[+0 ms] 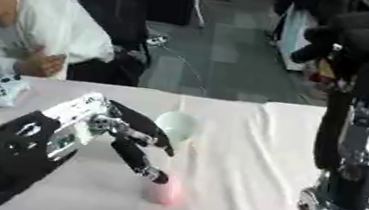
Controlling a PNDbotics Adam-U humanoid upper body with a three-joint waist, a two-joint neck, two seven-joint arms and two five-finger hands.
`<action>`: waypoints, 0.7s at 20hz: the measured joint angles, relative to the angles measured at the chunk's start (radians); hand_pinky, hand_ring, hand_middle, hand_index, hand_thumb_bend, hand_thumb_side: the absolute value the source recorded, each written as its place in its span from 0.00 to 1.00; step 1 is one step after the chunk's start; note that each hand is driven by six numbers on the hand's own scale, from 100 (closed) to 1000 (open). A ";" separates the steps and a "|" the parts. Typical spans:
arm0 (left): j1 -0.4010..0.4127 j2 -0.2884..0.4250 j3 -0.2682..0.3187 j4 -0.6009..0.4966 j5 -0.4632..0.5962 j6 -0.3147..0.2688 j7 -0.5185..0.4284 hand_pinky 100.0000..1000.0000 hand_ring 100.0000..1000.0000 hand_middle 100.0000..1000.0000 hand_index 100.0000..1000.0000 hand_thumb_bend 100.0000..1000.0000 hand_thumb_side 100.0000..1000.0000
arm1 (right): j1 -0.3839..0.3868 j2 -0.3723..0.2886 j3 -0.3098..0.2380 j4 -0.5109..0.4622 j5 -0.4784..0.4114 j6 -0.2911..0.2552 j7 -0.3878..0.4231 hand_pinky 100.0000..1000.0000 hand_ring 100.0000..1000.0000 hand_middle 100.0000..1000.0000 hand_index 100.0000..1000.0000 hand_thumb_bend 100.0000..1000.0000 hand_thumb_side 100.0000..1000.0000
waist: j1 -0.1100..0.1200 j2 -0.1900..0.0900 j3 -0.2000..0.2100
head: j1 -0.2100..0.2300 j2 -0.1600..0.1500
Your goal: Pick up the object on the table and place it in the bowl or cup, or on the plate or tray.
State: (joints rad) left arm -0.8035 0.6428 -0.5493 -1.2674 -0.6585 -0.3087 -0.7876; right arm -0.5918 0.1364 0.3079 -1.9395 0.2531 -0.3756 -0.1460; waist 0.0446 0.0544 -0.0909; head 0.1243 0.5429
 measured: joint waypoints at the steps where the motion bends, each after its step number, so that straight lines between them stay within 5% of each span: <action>1: 0.000 -0.005 0.001 0.011 -0.008 -0.006 0.006 0.93 0.92 0.92 1.00 1.00 0.95 | 0.000 0.001 0.000 0.000 0.000 0.000 0.000 0.44 0.56 0.58 0.60 0.00 0.43 | 0.000 0.000 0.000 | 0.000 0.000; 14: 0.000 -0.044 0.019 0.108 -0.065 -0.042 0.039 0.91 0.92 0.92 1.00 1.00 0.78 | 0.000 0.010 0.006 -0.006 -0.004 0.001 0.002 0.44 0.56 0.58 0.60 0.00 0.43 | 0.003 0.006 -0.013 | 0.000 0.000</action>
State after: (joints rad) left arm -0.8032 0.5983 -0.5305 -1.1598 -0.7231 -0.3510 -0.7490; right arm -0.5916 0.1466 0.3139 -1.9458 0.2486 -0.3746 -0.1437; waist 0.0477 0.0601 -0.1035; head 0.1243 0.5429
